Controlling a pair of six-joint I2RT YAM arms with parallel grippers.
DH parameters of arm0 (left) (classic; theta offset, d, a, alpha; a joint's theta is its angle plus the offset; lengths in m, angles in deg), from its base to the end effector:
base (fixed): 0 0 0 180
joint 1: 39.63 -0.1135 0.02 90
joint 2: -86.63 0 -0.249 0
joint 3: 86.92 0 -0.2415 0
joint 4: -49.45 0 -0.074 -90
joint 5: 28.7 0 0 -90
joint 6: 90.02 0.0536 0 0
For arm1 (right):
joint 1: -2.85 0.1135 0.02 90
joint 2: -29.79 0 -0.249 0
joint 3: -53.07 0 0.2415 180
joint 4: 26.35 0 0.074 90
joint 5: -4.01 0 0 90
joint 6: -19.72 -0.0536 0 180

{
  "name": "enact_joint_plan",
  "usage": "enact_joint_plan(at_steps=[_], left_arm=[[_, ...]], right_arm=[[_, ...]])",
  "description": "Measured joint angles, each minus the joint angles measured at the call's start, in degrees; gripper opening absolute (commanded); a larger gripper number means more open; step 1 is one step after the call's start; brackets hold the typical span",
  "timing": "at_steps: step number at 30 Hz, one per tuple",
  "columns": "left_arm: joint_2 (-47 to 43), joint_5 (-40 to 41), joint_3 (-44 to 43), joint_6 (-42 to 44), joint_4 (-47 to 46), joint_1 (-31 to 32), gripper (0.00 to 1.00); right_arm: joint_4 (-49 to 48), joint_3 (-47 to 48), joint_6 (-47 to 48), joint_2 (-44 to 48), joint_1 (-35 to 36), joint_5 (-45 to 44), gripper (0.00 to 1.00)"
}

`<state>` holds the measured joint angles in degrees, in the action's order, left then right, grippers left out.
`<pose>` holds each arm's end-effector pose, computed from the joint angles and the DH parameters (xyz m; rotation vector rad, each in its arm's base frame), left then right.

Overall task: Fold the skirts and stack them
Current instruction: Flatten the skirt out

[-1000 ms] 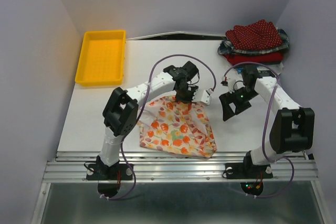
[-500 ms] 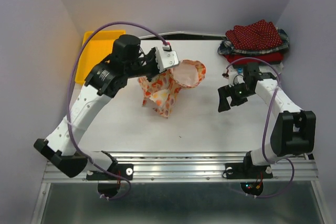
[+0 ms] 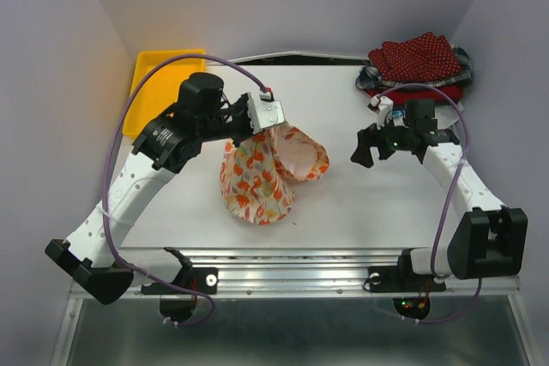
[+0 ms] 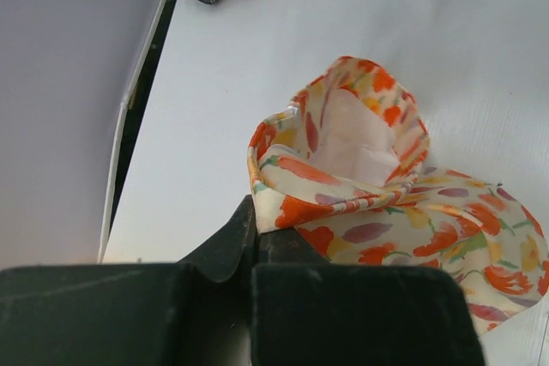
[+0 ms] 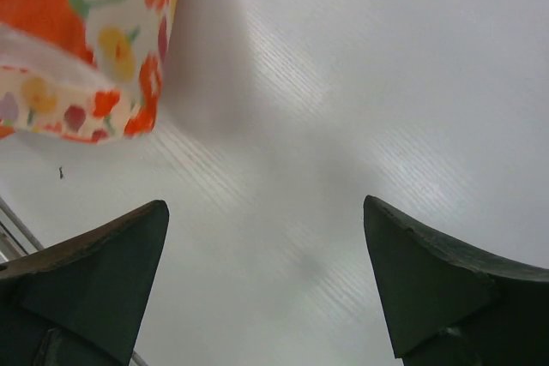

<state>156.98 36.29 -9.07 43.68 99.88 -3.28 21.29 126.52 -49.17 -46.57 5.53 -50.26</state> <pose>0.1941 -0.1710 0.4361 1.4184 1.2297 -0.3250 0.2754 0.0442 0.2525 -0.7361 2.2015 0.6013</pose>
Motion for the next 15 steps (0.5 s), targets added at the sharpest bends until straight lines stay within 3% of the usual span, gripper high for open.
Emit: enact_joint_plan(at_steps=[5, 10, 15], left_arm=[[-0.04, -1.05, 0.02, 0.00, 0.33, 0.00, 0.00], [-0.04, -1.25, 0.04, -0.35, 0.22, 0.00, 0.00], [0.04, 0.07, 0.04, -2.29, -0.26, 0.00, 0.00]], right_arm=[[-4.79, 0.52, 2.01, -0.72, 2.47, 1.09, 0.99], [-4.31, 5.53, 1.16, -7.15, 3.76, 5.51, 0.99], [-2.49, 3.30, 0.79, -5.62, 5.22, 10.54, 1.00]])
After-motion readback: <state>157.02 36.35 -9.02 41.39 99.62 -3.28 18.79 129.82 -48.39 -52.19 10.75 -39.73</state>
